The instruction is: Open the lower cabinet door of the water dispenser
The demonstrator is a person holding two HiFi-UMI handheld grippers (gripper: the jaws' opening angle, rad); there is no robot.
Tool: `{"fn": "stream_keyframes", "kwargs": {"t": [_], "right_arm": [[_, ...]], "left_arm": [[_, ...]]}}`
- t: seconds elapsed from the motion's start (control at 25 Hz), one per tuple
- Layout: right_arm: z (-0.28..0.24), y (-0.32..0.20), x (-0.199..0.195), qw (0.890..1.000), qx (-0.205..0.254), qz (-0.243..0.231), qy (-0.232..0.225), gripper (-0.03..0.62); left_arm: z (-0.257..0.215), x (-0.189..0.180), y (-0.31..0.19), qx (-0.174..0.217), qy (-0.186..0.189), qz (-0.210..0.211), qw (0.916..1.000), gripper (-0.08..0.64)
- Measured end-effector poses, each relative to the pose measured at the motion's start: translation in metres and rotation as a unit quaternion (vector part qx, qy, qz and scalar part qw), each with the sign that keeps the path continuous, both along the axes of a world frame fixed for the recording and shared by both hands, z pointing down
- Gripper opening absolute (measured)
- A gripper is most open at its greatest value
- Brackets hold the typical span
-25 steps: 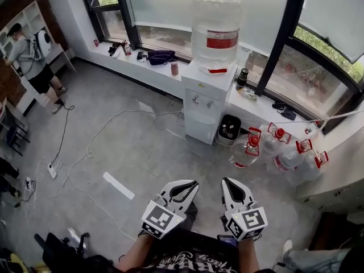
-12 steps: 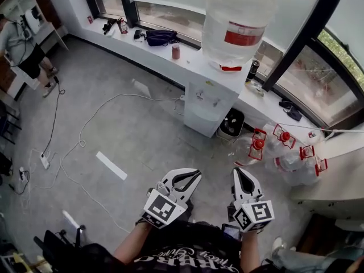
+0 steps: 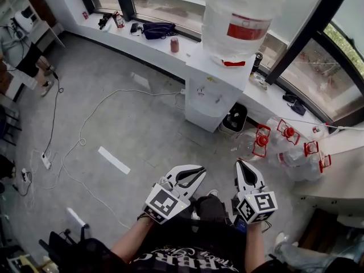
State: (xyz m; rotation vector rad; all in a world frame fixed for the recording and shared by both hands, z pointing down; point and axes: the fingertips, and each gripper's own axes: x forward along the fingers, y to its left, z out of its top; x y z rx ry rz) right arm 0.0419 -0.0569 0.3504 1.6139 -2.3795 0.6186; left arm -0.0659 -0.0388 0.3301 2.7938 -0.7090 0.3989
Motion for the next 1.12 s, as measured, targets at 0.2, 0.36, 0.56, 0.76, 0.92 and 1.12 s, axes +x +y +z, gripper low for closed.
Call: {"fn": "stream_keyframes", "kwargs": {"t": [0.2, 0.36, 0.56, 0.76, 0.92, 1.12], "right_arm": [[0.013, -0.028, 0.016, 1.0, -0.009, 0.002, -0.001, 0.014], [0.04, -0.061, 0.043, 1.0, -0.016, -0.011, 0.017, 0.019], [0.091, -0.106, 0.074, 0.998, -0.031, -0.019, 0.05, 0.069], [0.156, -0.149, 0.106, 0.997, -0.046, -0.019, 0.067, 0.08], [0.219, -0.165, 0.124, 0.995, -0.073, -0.03, 0.063, 0.092], [0.279, -0.201, 0.137, 0.995, -0.075, -0.027, 0.065, 0.109]], "left_arm": [[0.021, 0.006, -0.012, -0.015, -0.02, 0.003, 0.9997, 0.029], [0.031, 0.027, -0.027, -0.012, -0.031, 0.016, 0.9993, 0.029], [0.043, 0.057, -0.053, -0.025, -0.02, 0.016, 0.9994, 0.029], [0.07, 0.089, -0.085, -0.017, -0.043, 0.036, 0.9983, 0.029], [0.099, 0.111, -0.107, -0.025, -0.058, 0.045, 0.997, 0.029], [0.129, 0.138, -0.148, -0.035, -0.047, 0.04, 0.9974, 0.028]]}}
